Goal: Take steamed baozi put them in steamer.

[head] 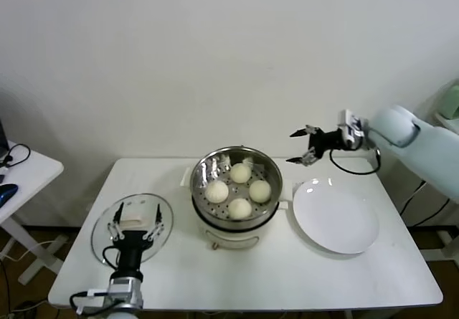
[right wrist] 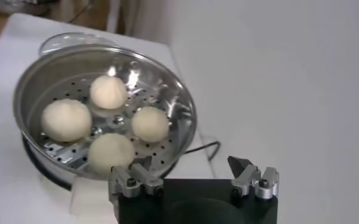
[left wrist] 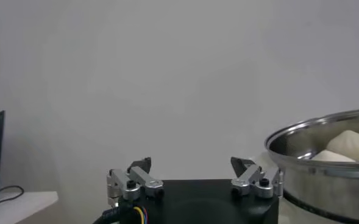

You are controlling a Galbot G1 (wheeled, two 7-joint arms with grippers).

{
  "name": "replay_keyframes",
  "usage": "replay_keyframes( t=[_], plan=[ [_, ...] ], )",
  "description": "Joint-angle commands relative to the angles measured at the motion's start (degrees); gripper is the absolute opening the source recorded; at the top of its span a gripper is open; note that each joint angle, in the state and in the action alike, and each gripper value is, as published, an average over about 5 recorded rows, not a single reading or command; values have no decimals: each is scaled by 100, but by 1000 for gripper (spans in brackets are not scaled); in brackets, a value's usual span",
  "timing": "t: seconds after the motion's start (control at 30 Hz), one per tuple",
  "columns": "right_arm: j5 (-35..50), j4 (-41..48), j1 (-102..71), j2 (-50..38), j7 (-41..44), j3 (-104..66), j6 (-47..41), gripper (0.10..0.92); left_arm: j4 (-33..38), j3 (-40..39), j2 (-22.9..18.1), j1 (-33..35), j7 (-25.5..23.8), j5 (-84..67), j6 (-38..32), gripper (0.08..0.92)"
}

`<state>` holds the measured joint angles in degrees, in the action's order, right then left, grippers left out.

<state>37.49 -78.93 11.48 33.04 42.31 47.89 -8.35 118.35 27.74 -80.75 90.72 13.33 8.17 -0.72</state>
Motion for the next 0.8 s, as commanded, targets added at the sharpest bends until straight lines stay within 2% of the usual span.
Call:
replay_keyframes(
  t=[0.03,0.33,0.5,0.8],
  plan=[
    [-789,-856,-5018,-217,-1416,-5306,625,823,33,151,-5,20,-313,-79,-214,823],
    [-1433,-1744,-7713,1628,-1879,-8087,971,823,118,290,-18,139,-564,-328,-207,823],
    [-1514,-2205,-8576,2558,-2295,-8612,1324,823,277,502,-1,329,-1240,-445,-149,823],
    [-1653,-2586,-9660,3962,-2731,-8780,1983,823,281,583,8,120,-1180,-605,126,823]
  ],
)
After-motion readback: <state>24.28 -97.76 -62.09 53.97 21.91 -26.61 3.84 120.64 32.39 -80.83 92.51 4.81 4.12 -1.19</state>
